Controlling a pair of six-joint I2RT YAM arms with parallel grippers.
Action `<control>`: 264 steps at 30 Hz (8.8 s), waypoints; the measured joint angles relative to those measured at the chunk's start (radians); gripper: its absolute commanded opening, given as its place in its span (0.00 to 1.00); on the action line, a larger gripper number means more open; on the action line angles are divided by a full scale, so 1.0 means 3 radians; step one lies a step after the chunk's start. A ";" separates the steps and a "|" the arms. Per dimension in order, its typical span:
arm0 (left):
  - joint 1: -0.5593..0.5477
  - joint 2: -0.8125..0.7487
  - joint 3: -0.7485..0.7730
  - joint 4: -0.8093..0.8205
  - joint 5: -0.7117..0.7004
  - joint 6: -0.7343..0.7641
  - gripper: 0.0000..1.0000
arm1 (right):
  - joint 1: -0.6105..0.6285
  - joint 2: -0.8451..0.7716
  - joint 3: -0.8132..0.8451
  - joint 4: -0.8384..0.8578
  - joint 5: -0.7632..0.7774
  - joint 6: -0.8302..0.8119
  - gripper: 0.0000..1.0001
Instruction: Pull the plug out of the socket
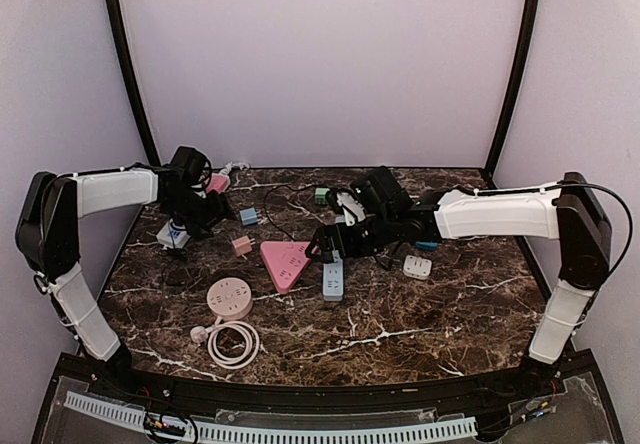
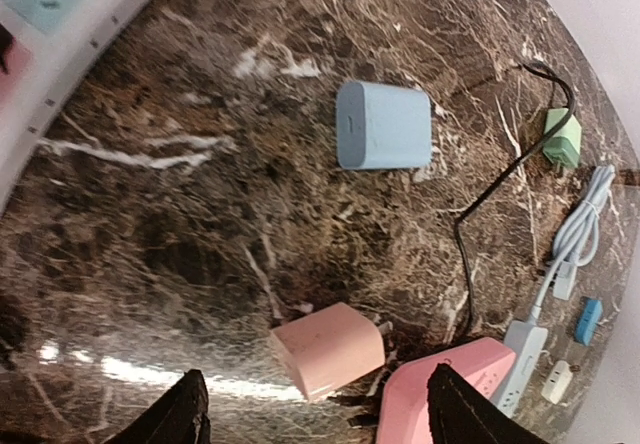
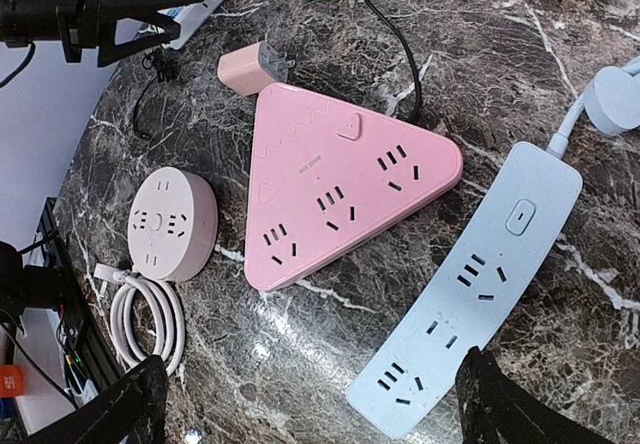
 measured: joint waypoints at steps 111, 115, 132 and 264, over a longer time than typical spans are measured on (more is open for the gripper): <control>0.0380 -0.0765 -0.0856 -0.0150 0.0359 0.0458 0.01 | 0.0102 0.1728 0.2064 0.0153 -0.0988 0.0315 0.95; 0.0361 -0.1053 -0.1129 -0.0089 0.0519 0.0320 0.01 | 0.0231 0.1812 0.2162 0.0140 -0.1010 0.0352 0.95; 0.0351 -0.1949 -0.1943 0.0317 0.1019 -0.0226 0.01 | 0.0465 0.2466 0.2706 0.0001 -0.1148 0.0590 0.72; 0.0735 -0.1962 -0.1724 0.0098 0.0409 -0.0787 0.70 | 0.0416 0.2845 0.3128 0.0427 -0.0978 0.0554 0.27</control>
